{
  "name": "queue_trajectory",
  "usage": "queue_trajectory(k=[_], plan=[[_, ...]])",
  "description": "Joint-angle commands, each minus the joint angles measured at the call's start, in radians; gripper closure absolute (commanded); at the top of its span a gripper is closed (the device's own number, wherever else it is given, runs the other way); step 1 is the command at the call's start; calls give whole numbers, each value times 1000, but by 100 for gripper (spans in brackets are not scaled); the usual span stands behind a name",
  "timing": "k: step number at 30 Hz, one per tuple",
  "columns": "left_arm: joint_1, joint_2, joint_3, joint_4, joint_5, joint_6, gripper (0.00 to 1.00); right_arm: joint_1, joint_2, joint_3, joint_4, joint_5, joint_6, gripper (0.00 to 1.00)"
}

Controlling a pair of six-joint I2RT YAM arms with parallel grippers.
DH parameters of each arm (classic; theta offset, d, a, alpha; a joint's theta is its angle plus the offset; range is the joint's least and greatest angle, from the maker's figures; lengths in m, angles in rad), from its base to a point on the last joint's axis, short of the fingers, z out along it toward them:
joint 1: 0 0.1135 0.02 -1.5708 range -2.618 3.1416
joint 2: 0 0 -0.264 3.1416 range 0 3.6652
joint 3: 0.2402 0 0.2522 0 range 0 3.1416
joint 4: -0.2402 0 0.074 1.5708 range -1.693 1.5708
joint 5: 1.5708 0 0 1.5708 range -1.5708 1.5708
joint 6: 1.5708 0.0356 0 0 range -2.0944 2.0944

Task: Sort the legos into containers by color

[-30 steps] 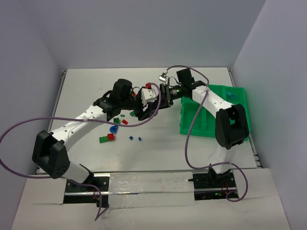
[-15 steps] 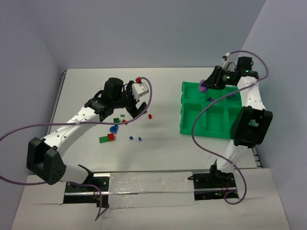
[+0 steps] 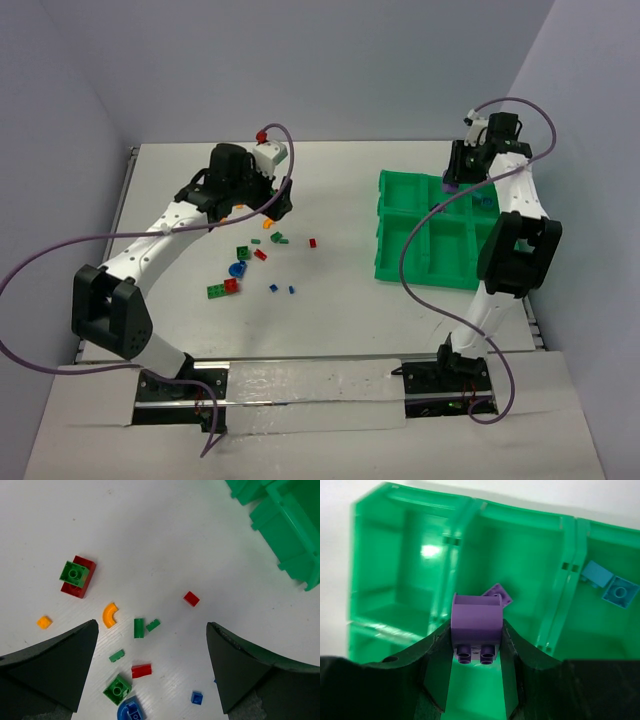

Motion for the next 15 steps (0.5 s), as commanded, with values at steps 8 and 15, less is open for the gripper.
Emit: queue_trajectory(k=[8, 15], plan=[[92, 30, 3, -9, -57, -52, 1, 40, 65, -21, 133, 130, -16, 81], [98, 30, -35, -19, -105, -27, 1, 55, 71, -46, 141, 161, -20, 62]])
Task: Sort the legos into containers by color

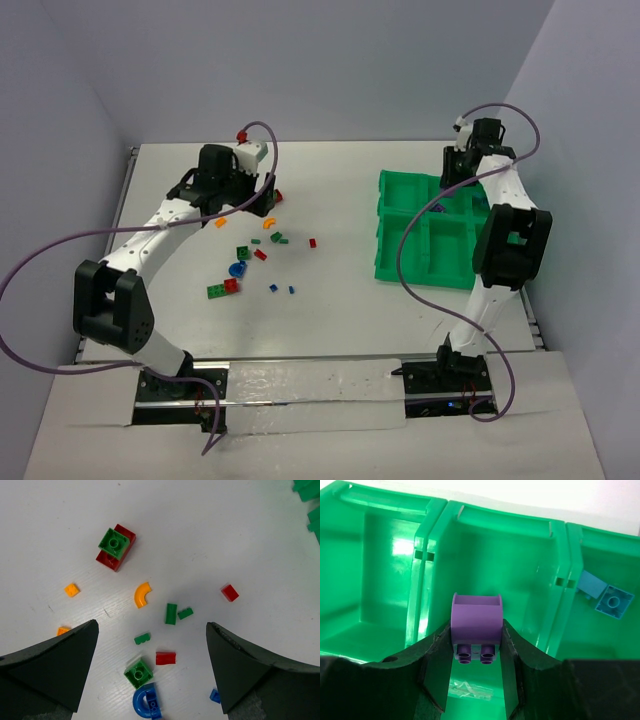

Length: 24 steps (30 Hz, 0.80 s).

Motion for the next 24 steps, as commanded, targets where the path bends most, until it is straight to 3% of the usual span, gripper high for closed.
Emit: queue_trajectory(k=[1, 5, 8, 16, 19, 24], plan=[[5, 1, -18, -7, -41, 8, 2, 11, 6, -14, 47, 35, -14, 59], [9, -5, -31, -4, -50, 8, 2, 17, -6, -31, 48, 36, -18, 48], [15, -9, -41, -4, -50, 8, 2, 24, -17, -38, 46, 40, -19, 32], [37, -20, -80, 3, -40, 33, 5, 47, -82, -17, 16, 22, 7, 11], [57, -20, -96, 8, -4, 43, 10, 60, -120, -5, 4, 7, 18, 0], [82, -6, -125, 26, 11, 78, 28, 87, -189, 13, -25, -38, 48, 0]])
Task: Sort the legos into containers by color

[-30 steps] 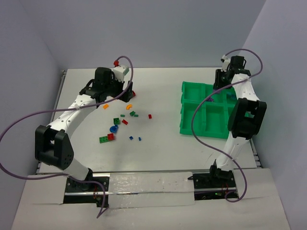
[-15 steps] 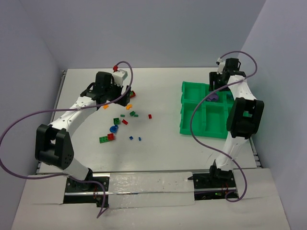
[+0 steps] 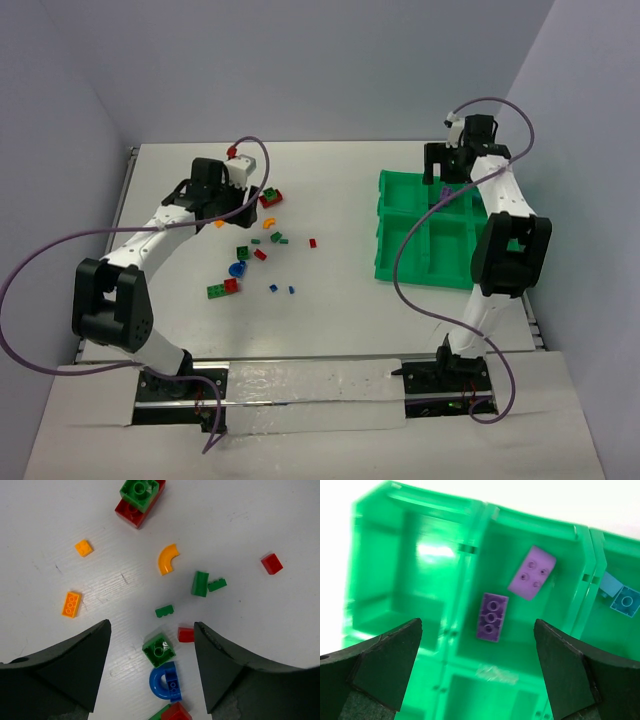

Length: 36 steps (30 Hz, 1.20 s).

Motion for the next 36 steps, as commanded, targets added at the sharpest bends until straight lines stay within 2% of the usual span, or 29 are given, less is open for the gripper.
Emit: queue_trajectory(k=[1, 7, 14, 26, 36], plan=[[16, 5, -13, 36, 26, 44, 32, 32, -129, 46, -23, -55, 41, 0], [18, 115, 38, 63, -37, 50, 42, 79, -195, 13, -29, -112, 83, 0], [15, 235, 95, 112, 8, 28, 46, 128, -241, -41, -20, -158, 121, 0], [-36, 364, 174, 132, 23, 25, 41, 134, -252, -91, -5, -178, 148, 0], [-65, 433, 216, 118, 10, 8, 41, 134, -256, -79, -14, -177, 148, 0]])
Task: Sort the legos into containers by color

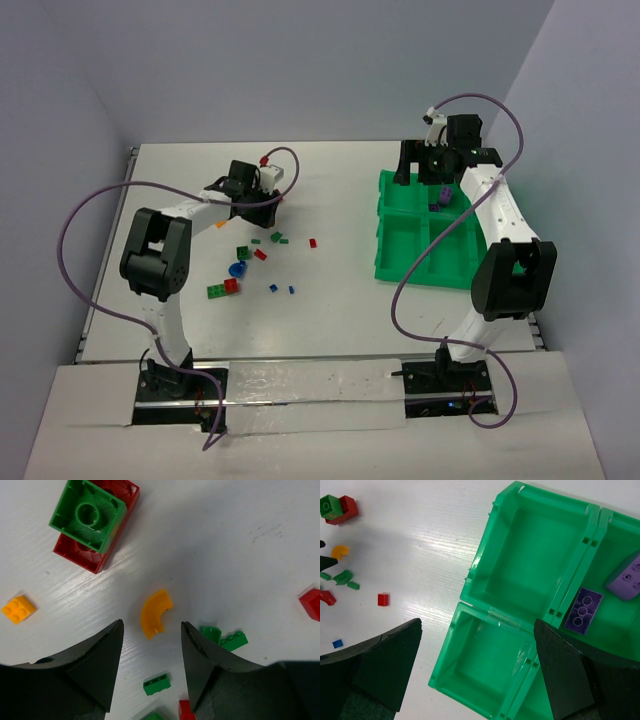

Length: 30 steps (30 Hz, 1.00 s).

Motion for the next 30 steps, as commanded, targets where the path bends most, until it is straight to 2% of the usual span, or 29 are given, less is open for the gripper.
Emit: queue_trajectory(k=[1, 9, 19, 25, 30], plan=[[-8, 16, 37, 27, -5, -14, 41, 2, -50, 13, 11, -13, 9, 0], [-12, 42, 36, 18, -59, -12, 45, 2, -50, 19, 7, -24, 15, 0], [-32, 29, 0, 46, -83, 16, 69, 23, -46, 4, 31, -66, 65, 0], [-35, -32, -19, 61, -28, 23, 77, 58, -56, -101, 114, -182, 170, 0], [-54, -175, -20, 53, 2, -20, 83, 105, -17, -167, 196, -377, 291, 0]])
